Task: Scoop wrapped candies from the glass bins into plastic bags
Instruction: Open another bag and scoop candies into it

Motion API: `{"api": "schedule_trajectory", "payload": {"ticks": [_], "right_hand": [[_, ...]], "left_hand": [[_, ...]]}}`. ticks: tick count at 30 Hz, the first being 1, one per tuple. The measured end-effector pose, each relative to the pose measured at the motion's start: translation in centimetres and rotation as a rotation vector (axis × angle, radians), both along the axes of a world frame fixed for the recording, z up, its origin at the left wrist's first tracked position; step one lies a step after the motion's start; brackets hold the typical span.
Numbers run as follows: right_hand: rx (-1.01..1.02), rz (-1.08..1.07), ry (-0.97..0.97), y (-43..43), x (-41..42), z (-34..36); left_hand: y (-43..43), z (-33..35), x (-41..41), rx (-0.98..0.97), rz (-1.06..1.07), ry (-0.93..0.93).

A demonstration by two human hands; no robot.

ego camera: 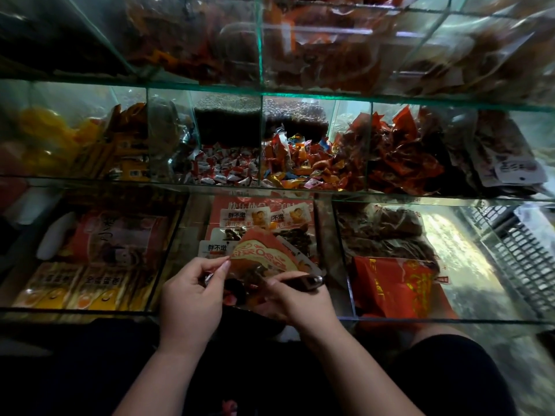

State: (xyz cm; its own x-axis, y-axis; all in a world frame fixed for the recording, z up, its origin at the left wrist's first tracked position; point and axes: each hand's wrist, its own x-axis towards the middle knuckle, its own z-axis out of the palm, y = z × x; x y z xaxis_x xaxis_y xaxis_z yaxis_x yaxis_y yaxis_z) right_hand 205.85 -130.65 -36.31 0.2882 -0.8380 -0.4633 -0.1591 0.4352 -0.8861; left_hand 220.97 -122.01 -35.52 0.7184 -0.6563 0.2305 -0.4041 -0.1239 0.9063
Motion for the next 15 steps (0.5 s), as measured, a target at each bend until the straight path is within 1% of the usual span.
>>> {"api": "schedule_trajectory", "payload": {"ticks": [1,3,6,7,8,10,11,13,14,15], "right_hand": [[0.051,-0.061,-0.060,-0.2,-0.4,0.3],[0.076,-0.137,-0.145,-0.6,-1.6,1.1],[0.098,-0.202,-0.190,-1.2,-3.1,2.9],[0.137,-0.226,-0.229,-1.3,-3.6,3.4],[0.173,-0.245,-0.274,-1.3,-4.2,3.8],[0.209,-0.278,-0.349,-1.2,-5.6,4.4],[0.210,-0.294,-0.374,-1.1,-6.2,4.7],[0.191,-0.320,-0.402,-0.8,-7.5,5.5],[0.177,-0.327,-0.405,-0.7,-8.0,6.0],[0.164,-0.330,-0.412,-0.6,-8.4,6.5]], "left_hand": [[0.1,0.2,0.1,0.008,0.003,0.004],[0.1,0.4,0.3,0.032,0.020,-0.031],[0.2,1.4,0.3,0.059,0.058,-0.080],[0.2,1.9,0.3,0.056,0.070,-0.137],[0.2,2.5,0.2,0.041,0.086,-0.236],[0.4,3.4,-0.3,-0.061,0.089,-0.429],[0.5,3.8,-0.8,-0.129,0.053,-0.466],[0.6,4.2,-1.9,-0.189,-0.064,-0.432],[0.4,4.1,-2.4,-0.155,-0.114,-0.387],[0.0,3.9,-2.8,-0.066,-0.148,-0.340]]}}
